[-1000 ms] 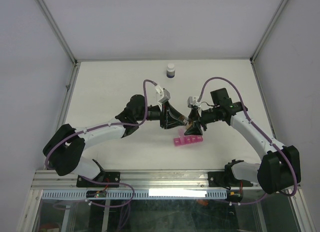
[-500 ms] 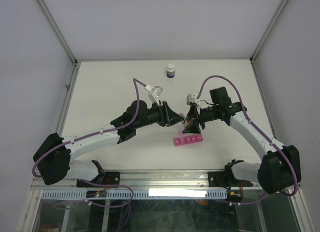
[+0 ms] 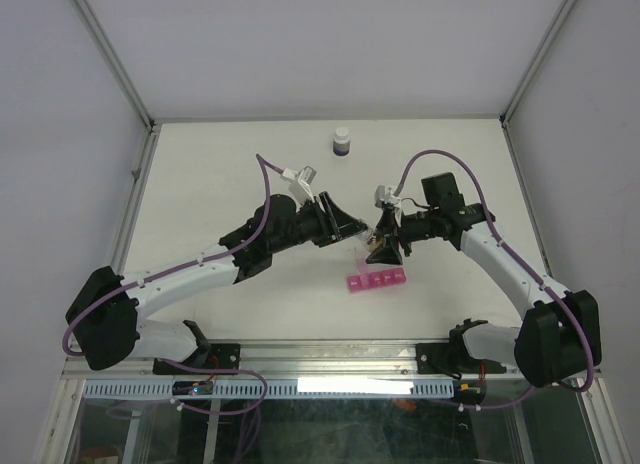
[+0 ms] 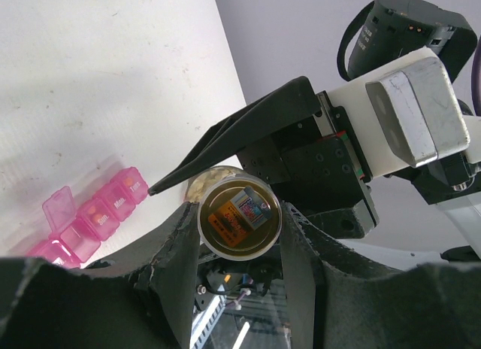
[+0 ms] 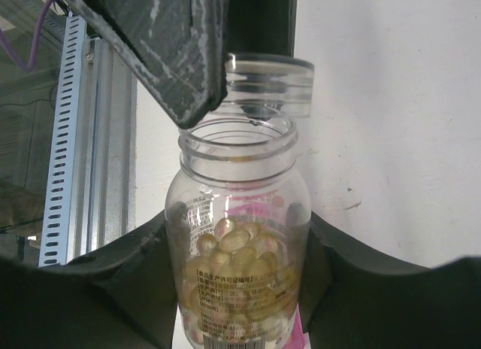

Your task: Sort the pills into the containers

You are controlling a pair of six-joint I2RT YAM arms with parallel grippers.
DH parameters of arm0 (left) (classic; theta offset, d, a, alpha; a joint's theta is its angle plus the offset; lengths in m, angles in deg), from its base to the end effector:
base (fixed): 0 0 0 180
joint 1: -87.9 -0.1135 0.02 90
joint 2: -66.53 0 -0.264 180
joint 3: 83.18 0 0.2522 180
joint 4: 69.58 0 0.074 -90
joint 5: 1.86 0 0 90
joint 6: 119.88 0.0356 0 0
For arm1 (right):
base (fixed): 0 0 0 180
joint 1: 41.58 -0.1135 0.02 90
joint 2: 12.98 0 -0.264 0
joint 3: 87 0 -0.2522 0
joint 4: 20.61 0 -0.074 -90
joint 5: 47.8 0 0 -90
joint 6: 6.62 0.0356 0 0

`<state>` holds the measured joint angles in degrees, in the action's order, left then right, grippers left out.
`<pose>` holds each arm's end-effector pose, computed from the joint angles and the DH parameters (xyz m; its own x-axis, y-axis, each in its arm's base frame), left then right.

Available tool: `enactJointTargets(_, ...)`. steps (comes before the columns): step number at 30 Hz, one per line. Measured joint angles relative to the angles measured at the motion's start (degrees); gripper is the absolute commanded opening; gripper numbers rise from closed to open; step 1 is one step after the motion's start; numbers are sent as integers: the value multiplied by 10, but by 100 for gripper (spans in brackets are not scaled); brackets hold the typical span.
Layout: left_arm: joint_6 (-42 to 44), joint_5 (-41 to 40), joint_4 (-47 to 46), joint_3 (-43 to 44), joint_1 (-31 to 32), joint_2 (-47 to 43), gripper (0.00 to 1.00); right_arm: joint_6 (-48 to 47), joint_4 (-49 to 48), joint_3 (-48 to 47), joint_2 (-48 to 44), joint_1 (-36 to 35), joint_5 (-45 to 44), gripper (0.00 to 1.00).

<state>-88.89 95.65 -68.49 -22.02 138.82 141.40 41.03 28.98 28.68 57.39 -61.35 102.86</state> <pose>0.1866 -0.2372 0.2807 -0.8110 -0.3496 -0.4692 0.2992 0.4413 -0.8460 0.2094 0.1083 0.2601 -0.1506 -0.4049 -0.9019 -0.9880 0.0297 0.1516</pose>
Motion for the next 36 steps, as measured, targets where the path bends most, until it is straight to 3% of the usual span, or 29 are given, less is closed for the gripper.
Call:
enactJointTargets(11, 47, -37, 1, -16, -4, -30, 0, -6, 5, 0, 0, 0, 0, 0)
enactJointTargets(18, 120, -153, 43, -63, -17, -55, 0, -8, 10, 0, 0, 8, 8, 0)
enactJointTargets(22, 149, -219, 92, -81, -62, -34, 1, -8, 10, 0, 0, 18, 19, 0)
enactJointTargets(23, 152, -229, 103, -85, -77, -28, 2, -8, 10, 0, 0, 21, 22, 0)
enactJointTargets(26, 159, -259, 137, -105, -129, -7, 17, -6, 9, 0, 0, 28, 29, 0)
enactJointTargets(36, 164, -350, 204, -101, -182, 81, 24, 0, 9, 0, -4, 34, 39, 0)
